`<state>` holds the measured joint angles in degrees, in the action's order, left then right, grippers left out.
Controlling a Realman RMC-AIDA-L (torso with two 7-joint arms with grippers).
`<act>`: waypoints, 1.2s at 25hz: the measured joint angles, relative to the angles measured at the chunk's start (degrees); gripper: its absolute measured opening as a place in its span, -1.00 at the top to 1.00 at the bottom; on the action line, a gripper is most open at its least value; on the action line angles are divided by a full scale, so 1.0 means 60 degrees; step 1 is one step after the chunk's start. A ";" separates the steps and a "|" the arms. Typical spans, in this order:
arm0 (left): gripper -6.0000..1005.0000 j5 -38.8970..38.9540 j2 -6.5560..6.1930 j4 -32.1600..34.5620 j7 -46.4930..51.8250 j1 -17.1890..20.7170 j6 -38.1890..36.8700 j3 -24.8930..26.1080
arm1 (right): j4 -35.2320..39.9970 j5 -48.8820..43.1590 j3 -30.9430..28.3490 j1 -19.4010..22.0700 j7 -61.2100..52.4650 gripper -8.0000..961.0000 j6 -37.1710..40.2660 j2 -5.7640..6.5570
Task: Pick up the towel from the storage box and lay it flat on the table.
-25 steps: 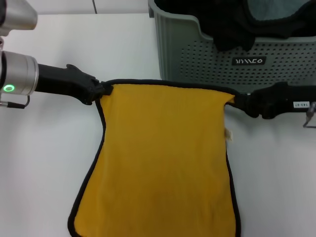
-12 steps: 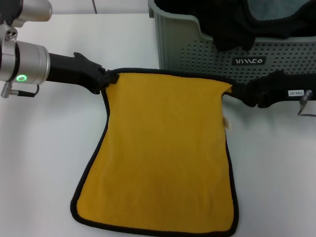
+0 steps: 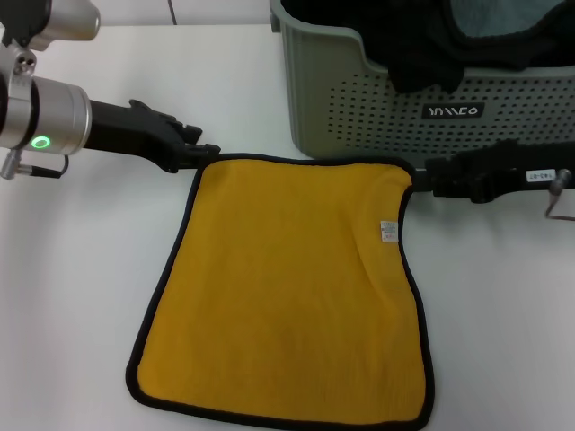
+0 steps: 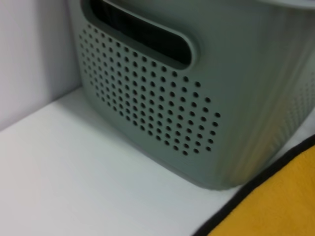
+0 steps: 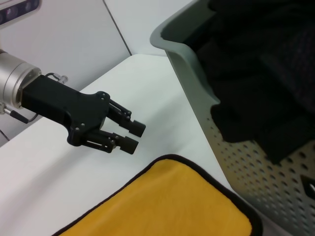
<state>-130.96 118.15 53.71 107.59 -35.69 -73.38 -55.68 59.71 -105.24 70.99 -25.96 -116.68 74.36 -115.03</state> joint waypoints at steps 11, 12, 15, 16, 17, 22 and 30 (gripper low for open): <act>0.09 0.1066 0.0245 0.1658 -0.0508 0.0877 -0.0236 -0.0204 | 0.0995 -0.0007 -0.0582 0.1160 -0.0130 -0.35 0.0651 -0.0046; 0.08 0.1344 0.0258 0.1786 -0.0722 0.0988 -0.0369 -0.0340 | 0.1083 -0.0006 -0.0582 0.1291 -0.0136 -0.45 0.0664 -0.0046; 0.08 0.1865 0.0259 0.1910 -0.1041 0.1162 -0.0663 -0.0665 | 0.1212 -0.0013 -0.0590 0.1619 -0.0154 -0.53 0.0702 -0.0026; 0.08 0.1959 0.0259 0.1933 -0.1063 0.1178 -0.0718 -0.0723 | 0.1223 -0.0023 -0.0609 0.1701 -0.0153 -0.56 0.0716 -0.0013; 0.09 0.2021 0.0258 0.1939 -0.1073 0.1190 -0.0768 -0.0772 | 0.1224 -0.0024 -0.0665 0.1778 -0.0125 -0.59 0.0761 -0.0001; 0.09 0.2265 0.0277 0.1938 -0.1246 0.1269 -0.0853 -0.0923 | 0.1199 0.0743 -0.1474 0.2134 0.1744 -0.73 0.2413 -0.0031; 0.08 0.6775 0.0283 0.1228 -0.4729 0.2974 -0.3485 -0.1324 | -0.1153 0.2655 -0.0987 0.2008 0.7128 -0.77 0.4461 -0.0099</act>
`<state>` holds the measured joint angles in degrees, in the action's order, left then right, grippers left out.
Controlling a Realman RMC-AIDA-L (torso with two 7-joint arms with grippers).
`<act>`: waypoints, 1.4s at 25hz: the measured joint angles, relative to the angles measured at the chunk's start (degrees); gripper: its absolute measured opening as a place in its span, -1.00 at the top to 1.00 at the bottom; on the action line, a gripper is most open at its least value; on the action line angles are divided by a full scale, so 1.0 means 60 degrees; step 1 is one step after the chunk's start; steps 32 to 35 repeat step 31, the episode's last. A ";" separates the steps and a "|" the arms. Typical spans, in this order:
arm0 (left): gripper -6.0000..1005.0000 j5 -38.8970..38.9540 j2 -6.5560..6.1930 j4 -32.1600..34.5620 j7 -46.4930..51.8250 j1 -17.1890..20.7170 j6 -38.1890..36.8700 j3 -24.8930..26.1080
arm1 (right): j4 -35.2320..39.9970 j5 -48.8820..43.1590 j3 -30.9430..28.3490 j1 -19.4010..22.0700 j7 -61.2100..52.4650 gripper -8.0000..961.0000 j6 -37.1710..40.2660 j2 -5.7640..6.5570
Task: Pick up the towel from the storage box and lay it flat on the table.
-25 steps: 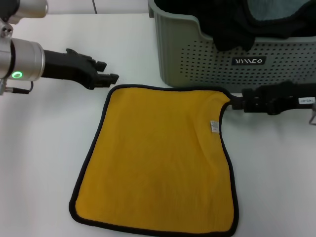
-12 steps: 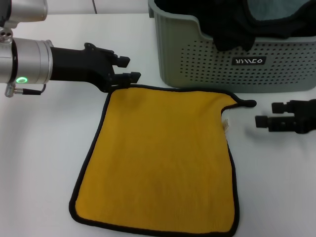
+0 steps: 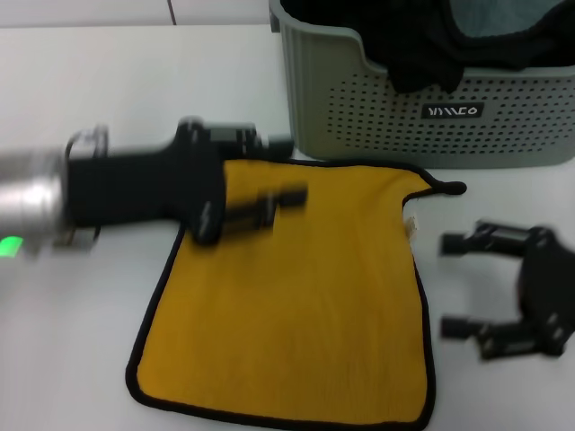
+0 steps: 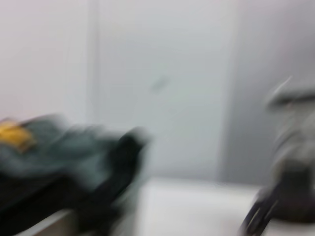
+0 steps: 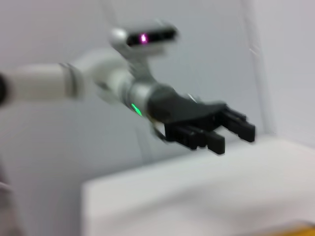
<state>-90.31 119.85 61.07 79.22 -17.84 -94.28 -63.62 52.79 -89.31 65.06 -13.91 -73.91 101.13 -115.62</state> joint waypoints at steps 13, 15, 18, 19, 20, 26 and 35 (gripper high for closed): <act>0.05 0.0192 -0.0806 -0.2238 -0.2448 0.0888 -0.2798 0.0113 | -0.2156 0.1942 0.2307 -0.0503 0.2463 -0.79 0.0147 -0.0085; 0.03 0.0124 -0.0870 -0.2394 -0.2527 0.0818 -0.2795 0.0110 | -0.2151 0.2267 0.2643 -0.0477 0.2505 -0.79 0.0141 -0.0086; 0.00 0.0001 -0.0874 -0.2384 -0.2563 0.0819 -0.2789 0.0113 | -0.2177 0.2487 0.3091 -0.0534 0.2683 -0.79 0.0007 -0.0090; -0.01 -0.0070 -0.0868 -0.2384 -0.2576 0.0818 -0.2788 0.0136 | -0.2185 0.2533 0.3203 -0.0544 0.2770 -0.79 -0.0053 -0.0091; -0.02 -0.0135 -0.0854 -0.2390 -0.2578 0.0813 -0.2787 0.0165 | -0.2197 0.2563 0.3259 -0.0546 0.2826 -0.79 -0.0088 -0.0093; -0.18 -0.0552 -0.0776 -0.2372 -0.2519 0.0785 -0.2786 0.0470 | -0.2266 0.2790 0.3514 -0.0524 0.2981 -0.79 -0.0290 -0.0094; -0.45 -0.0609 -0.0795 -0.2364 -0.2500 0.0750 -0.2788 0.0475 | -0.2277 0.2875 0.3690 -0.0563 0.2978 -0.79 -0.0471 -0.0094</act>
